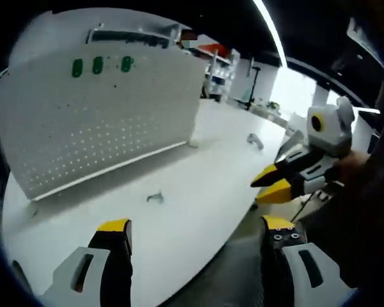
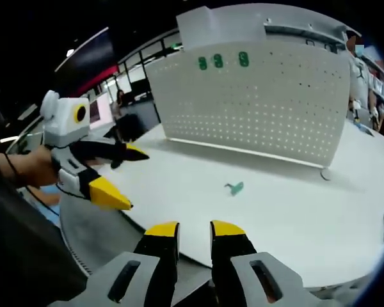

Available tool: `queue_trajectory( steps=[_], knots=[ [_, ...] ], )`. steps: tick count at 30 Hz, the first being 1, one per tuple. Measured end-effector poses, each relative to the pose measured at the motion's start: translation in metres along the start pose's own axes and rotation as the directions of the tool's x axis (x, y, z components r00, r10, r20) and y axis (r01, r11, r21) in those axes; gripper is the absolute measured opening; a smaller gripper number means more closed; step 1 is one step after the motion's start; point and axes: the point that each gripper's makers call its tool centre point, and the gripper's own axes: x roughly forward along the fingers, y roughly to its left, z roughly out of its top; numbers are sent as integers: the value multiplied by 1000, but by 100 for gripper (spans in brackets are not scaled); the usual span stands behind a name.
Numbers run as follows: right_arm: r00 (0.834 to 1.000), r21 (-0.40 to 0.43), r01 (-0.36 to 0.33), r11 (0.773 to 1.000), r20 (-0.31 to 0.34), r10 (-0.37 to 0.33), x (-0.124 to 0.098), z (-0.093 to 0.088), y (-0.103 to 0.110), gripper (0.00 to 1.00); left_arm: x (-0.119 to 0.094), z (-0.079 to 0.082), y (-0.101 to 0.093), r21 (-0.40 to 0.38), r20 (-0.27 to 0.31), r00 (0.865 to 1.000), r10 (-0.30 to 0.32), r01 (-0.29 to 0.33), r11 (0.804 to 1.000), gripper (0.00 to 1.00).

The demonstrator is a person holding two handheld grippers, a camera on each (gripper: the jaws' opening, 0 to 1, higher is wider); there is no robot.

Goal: Insert the hook assembly into the mounting plate slot until the hook locks in place.

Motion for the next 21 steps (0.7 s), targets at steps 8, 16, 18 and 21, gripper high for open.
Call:
queue_trajectory(
  steps=[8,16,18,21],
  knots=[
    [1000,10,20,1000,-6,-20,1,0,-5,18,3,-3,5,-18,-13,1000,-15,14,1000,85],
    [999,17,13,1000,-42,-12,5,-8,-6,19,9,-6,24,-39,-28,1000,2,-3,999,86],
    [999,13,13,1000,-46,-12,6,-8,-7,19,16,-10,26,-12,-47,999,-14,14,1000,85],
    [998,11,12,1000,-59,-12,10,-11,-10,19,27,-16,31,11,-77,996,-37,38,999,84]
  ],
)
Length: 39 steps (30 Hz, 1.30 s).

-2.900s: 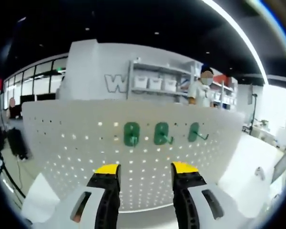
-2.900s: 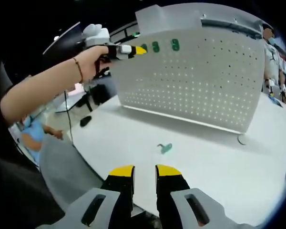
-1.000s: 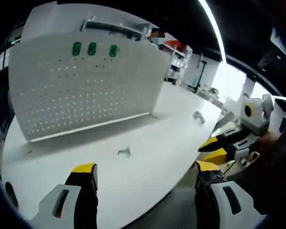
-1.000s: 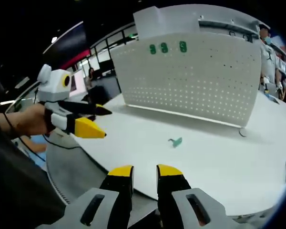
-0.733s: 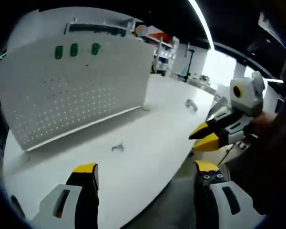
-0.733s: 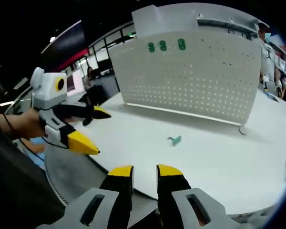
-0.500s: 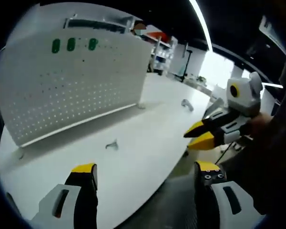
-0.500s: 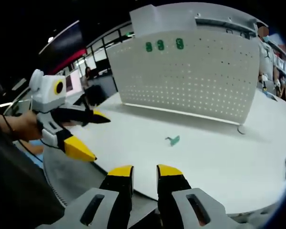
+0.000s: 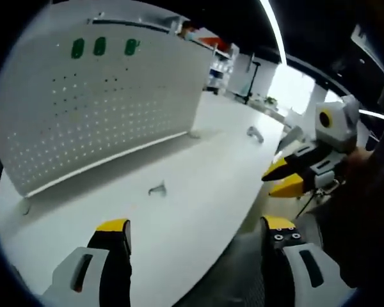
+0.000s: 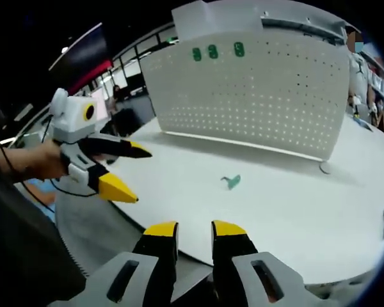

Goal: Insert the hook assembly into the mounting plate slot until the hook locks in place.

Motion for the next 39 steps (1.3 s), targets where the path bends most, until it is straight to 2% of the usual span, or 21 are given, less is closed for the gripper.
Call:
queue_trajectory(
  steps=[4,9,12,13,18,21,26,31,36,39],
  knots=[
    [1000,6,-8,1000,-19,8,3,-4,0,21,20,-1,7,18,-32,998,-45,45,999,81],
    [999,18,-15,1000,-30,15,5,-8,2,21,44,1,23,80,-79,994,-80,86,993,80],
    [999,30,-15,999,-38,16,6,-11,1,21,58,2,34,144,-130,987,-98,117,983,76],
    [999,34,-13,999,-39,15,6,-12,1,21,61,3,36,150,-130,986,-104,123,981,75],
    [998,64,2,998,-57,2,7,-18,-4,21,79,3,42,154,-167,971,-169,195,969,73],
    [997,74,15,997,-73,-9,9,-23,-7,23,92,-4,40,151,-205,956,-209,242,959,71],
    [995,86,14,996,-96,-6,9,-26,-2,27,111,-11,41,150,-231,942,-242,280,948,64],
    [994,89,29,996,-112,-19,9,-30,-3,27,129,-13,40,152,-255,925,-281,325,933,52],
    [992,107,50,993,-124,-36,9,-35,-6,27,145,-17,48,139,-274,916,-293,339,930,49],
    [990,121,60,991,-133,-44,9,-39,-7,27,152,-16,43,124,-276,908,-315,359,925,47]
  ],
)
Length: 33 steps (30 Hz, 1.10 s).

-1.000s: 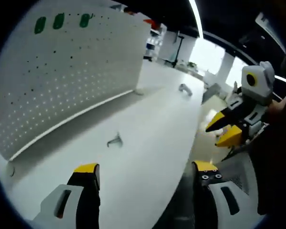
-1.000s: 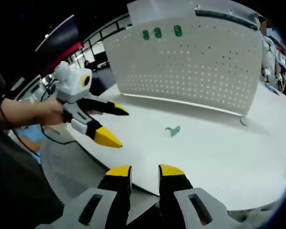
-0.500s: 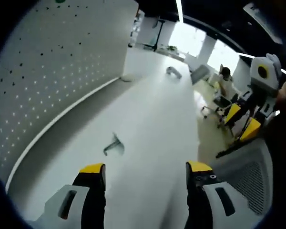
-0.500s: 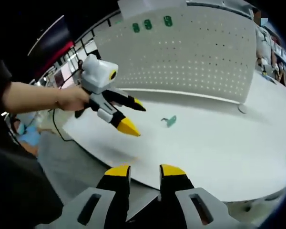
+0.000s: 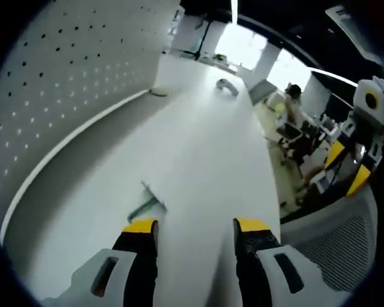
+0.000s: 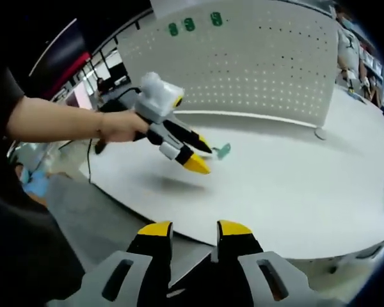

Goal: Insert the hook assembly into the mounting plate slot until the hook locks in place.

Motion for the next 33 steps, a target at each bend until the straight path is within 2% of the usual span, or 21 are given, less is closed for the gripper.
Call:
queue_trajectory(
  steps=[7,14,20,23,26,29,33],
  knots=[
    [1000,21,5,1000,-14,-5,3,-5,-3,27,12,8,-7,10,-5,1000,-27,27,1000,46],
    [1000,40,10,999,-20,-9,7,-8,-9,26,25,23,-8,9,12,999,-43,43,999,45],
    [1000,48,3,999,-22,-2,8,-9,-10,26,16,31,-7,19,24,999,-41,41,999,36],
    [1000,49,-1,999,-18,1,9,-7,-10,26,5,36,3,58,38,999,-4,2,998,36],
    [1000,45,-4,999,-18,5,9,-5,-9,26,2,37,24,98,26,999,48,-50,994,38],
    [1000,45,-2,999,-17,2,8,-5,-10,26,7,38,32,86,27,999,42,-44,995,35],
    [1000,57,9,998,-21,-8,5,-7,-13,26,17,33,38,126,6,999,52,-53,991,36]
  ],
)
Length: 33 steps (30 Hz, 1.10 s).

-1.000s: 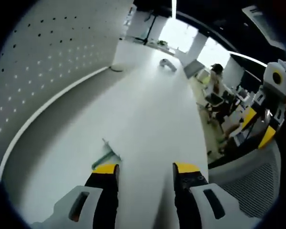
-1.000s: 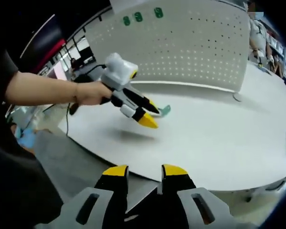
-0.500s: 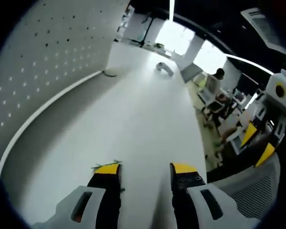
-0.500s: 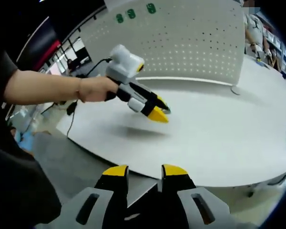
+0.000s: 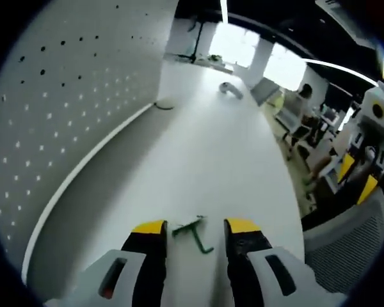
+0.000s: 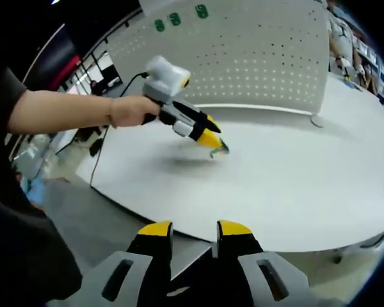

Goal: Insert the hook assembly into the mounting plate slot until the hook locks in place.

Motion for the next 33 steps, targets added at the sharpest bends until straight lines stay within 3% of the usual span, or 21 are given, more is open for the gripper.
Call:
queue_trajectory(
  steps=[2,6,7,13,16,19,33],
  knots=[
    [1000,6,12,1000,-2,-12,-2,-1,-3,26,4,-3,0,25,-9,1000,-2,2,1000,34],
    [1000,15,20,1000,-6,-20,-2,-4,-3,26,9,-9,4,196,-59,997,50,-38,980,32],
    [1000,16,21,1000,-8,-21,-2,-4,-3,26,10,-9,3,208,-60,997,50,-37,977,31],
    [1000,19,20,1000,-10,-20,-2,-4,2,26,14,-2,7,186,-33,999,37,-30,982,25],
    [1000,30,20,999,-11,-20,-1,-5,3,26,14,-6,10,173,-46,998,31,-22,985,19],
    [1000,109,0,994,-2,0,0,-8,6,26,10,-9,8,125,-52,999,6,1,992,18],
    [1000,78,7,997,5,-8,-5,-8,8,26,6,-14,-5,91,-91,996,11,-3,996,15]
  ],
)
